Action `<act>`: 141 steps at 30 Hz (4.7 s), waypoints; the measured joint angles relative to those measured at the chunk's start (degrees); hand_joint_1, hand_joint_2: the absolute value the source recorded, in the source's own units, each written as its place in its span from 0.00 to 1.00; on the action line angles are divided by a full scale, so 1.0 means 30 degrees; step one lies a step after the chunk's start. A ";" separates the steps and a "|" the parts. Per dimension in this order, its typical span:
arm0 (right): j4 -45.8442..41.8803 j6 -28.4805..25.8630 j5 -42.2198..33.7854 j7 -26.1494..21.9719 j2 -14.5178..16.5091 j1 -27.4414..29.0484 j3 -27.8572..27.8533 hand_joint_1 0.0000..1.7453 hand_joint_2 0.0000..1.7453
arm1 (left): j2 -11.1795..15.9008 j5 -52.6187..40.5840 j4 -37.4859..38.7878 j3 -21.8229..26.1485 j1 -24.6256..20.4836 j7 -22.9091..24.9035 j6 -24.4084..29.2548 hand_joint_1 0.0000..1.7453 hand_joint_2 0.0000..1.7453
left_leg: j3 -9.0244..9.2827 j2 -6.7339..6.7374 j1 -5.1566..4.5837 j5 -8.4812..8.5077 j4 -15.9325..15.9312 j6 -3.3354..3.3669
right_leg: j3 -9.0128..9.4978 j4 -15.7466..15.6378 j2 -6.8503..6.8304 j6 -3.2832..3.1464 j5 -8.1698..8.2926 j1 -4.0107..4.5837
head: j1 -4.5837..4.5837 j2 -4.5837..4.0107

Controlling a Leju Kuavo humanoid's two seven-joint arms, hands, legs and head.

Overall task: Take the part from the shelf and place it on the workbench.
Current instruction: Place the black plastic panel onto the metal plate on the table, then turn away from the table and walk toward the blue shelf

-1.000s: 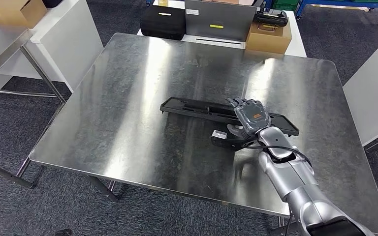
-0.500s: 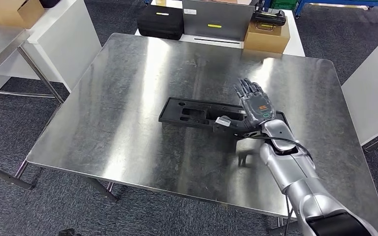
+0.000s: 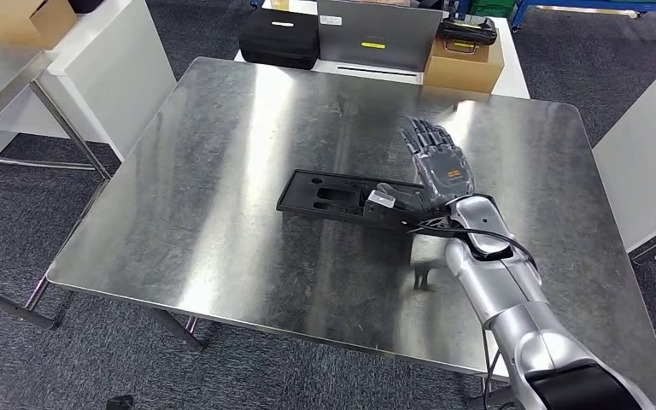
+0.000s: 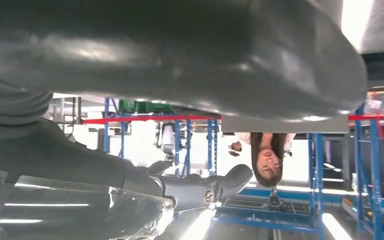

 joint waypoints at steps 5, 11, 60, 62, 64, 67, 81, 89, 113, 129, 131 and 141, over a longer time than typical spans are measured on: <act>-0.0262 -0.0112 0.0004 0.0064 0.0002 0.0090 0.0062 0.00 0.00 | 0.0004 -0.0024 0.0000 0.0003 -0.0013 0.0098 -0.0004 0.00 0.00 | 0.0000 -0.0005 -0.0047 -0.0009 0.0031 0.0006 | 0.0000 -0.0020 -0.0002 0.0006 0.0004 -0.0072 | -0.0002 0.0000; -0.0384 -0.0286 0.0129 0.0128 0.0024 0.0188 0.0086 0.00 0.00 | 0.0004 -0.0095 0.0000 0.0004 -0.0011 0.0466 0.0187 0.00 0.00 | -0.0003 -0.0006 -0.0139 -0.0039 0.0055 0.0059 | 0.0002 -0.0024 -0.0001 0.0014 0.0006 -0.0156 | -0.0004 0.0000; -0.0882 0.0129 0.0348 0.0155 -0.0306 0.0677 0.0319 0.00 0.00 | -0.0026 -0.0577 0.0000 0.0069 -0.0050 0.0754 -0.0071 0.00 0.00 | -0.0900 -0.2153 0.0363 0.0688 0.0083 -0.0524 | -0.0194 0.0251 0.0657 0.0358 -0.0142 -0.0444 | 0.0047 0.0000; -0.0905 0.0129 0.0344 0.0175 -0.0233 0.0646 0.0324 0.00 0.00 | 0.0000 -0.0617 0.0000 0.0067 0.0020 0.0758 -0.0104 0.00 0.00 | -0.1033 -0.1650 0.0379 0.0491 0.0365 -0.0748 | -0.0024 0.0111 0.0281 0.0020 -0.0100 -0.0535 | 0.0016 0.0000; -0.0933 0.0138 0.0348 0.0197 -0.0195 0.0637 0.0326 0.00 0.00 | 0.0011 -0.0634 0.0000 0.0065 -0.0005 0.0781 -0.0104 0.00 0.00 | -0.1768 -0.0445 0.0374 -0.0388 0.1983 -0.0955 | 0.0167 -0.0003 -0.0126 -0.0304 -0.0138 -0.0564 | -0.0059 0.0000; -0.0938 0.0180 0.0355 0.0198 -0.0156 0.0658 0.0330 0.00 0.00 | -0.0004 -0.0641 0.0000 0.0058 -0.0050 0.0858 -0.0104 0.00 0.00 | -0.3654 0.0208 0.0543 -0.1611 0.5348 -0.1221 | 0.0317 -0.0004 -0.0816 -0.0566 -0.0307 -0.0455 | -0.0106 0.0000; -0.1038 0.0422 0.0377 0.0067 -0.0080 0.0599 0.0386 0.00 0.00 | -0.0025 -0.0705 0.0000 0.0069 -0.0152 0.1408 -0.0215 0.00 0.00 | -0.1166 0.0145 0.0429 0.1078 -0.0033 -0.0136 | -0.1448 0.4607 -0.0478 0.0005 -0.2921 -0.0323 | 0.0062 0.0000; -0.1025 0.0544 0.0362 0.0138 -0.0118 0.0573 0.0450 0.00 0.00 | -0.0024 -0.0408 0.0038 0.0107 -0.0121 0.6086 -0.3338 0.00 0.00 | -0.1295 -0.1893 0.0417 0.0904 0.0275 -0.0529 | -0.0247 0.0610 0.0765 0.0674 -0.0601 -0.0641 | 0.0073 0.0000; -0.1484 0.1055 0.0051 0.0197 -0.0268 0.0822 0.0743 0.00 0.00 | -0.0153 -0.1382 0.0171 0.0127 -0.0255 1.1522 -0.6156 0.00 0.00 | -0.1094 -0.0202 0.0314 0.0934 0.0085 -0.0050 | -0.2294 0.5985 -0.0356 -0.0195 -0.3266 -0.0237 | 0.0060 0.0000; -0.1545 0.1111 0.0069 0.0219 -0.0204 0.0761 0.0862 0.00 0.00 | -0.0173 -0.1607 0.0206 0.0116 -0.0160 1.1559 -0.5991 0.00 0.00 | -0.4000 0.0261 0.0500 -0.1508 0.5700 -0.1118 | 0.0168 0.0619 -0.1087 -0.0651 -0.0874 -0.0298 | -0.0158 0.0000; -0.1570 0.1176 0.0135 0.0262 -0.0180 0.0753 0.0876 0.00 0.00 | -0.0159 -0.1710 0.0211 0.0118 -0.0148 1.1581 -0.5952 0.00 0.00 | -0.3251 0.0519 0.0458 -0.0594 0.4300 -0.0968 | 0.0212 0.0619 -0.1536 -0.0703 -0.0922 -0.0204 | -0.0160 0.0000; -0.1770 0.1373 0.0279 0.0255 -0.0048 0.0564 0.0931 0.00 0.00 | -0.0084 -0.2043 0.0211 0.0115 -0.0238 1.1579 -0.5843 0.00 0.00 | -0.1248 0.1302 0.0018 0.0702 0.0393 -0.0349 | 0.0027 0.1322 -0.2093 -0.0492 -0.1507 0.0048 | -0.0144 0.0000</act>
